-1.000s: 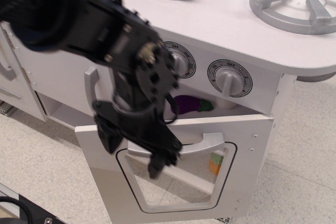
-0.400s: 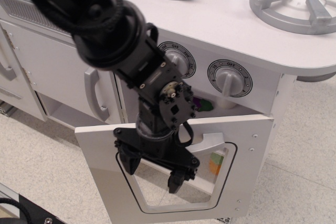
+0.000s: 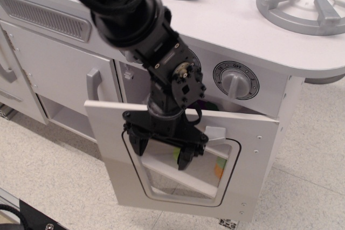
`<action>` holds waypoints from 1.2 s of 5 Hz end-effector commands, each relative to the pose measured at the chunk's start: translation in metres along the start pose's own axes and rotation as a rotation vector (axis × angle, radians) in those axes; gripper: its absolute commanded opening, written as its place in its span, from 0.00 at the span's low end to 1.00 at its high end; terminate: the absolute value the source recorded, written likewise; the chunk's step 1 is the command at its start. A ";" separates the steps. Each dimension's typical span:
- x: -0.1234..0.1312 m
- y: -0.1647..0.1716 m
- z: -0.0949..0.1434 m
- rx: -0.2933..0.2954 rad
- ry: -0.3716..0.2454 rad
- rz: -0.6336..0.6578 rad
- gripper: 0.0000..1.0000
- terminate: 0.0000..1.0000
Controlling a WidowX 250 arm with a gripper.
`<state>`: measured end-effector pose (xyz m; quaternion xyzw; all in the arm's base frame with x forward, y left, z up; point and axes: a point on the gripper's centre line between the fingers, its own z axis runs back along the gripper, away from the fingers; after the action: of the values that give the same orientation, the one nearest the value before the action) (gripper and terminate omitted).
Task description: Close oven
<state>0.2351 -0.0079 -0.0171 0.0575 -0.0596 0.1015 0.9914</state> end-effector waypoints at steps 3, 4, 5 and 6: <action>0.047 0.014 0.006 0.013 -0.118 0.080 1.00 0.00; 0.051 0.015 0.008 0.004 -0.129 0.091 1.00 0.00; 0.039 0.019 0.017 -0.004 -0.117 0.063 1.00 0.00; 0.025 0.026 0.040 -0.018 -0.104 0.051 1.00 0.00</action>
<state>0.2499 0.0114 0.0194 0.0543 -0.0935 0.1230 0.9865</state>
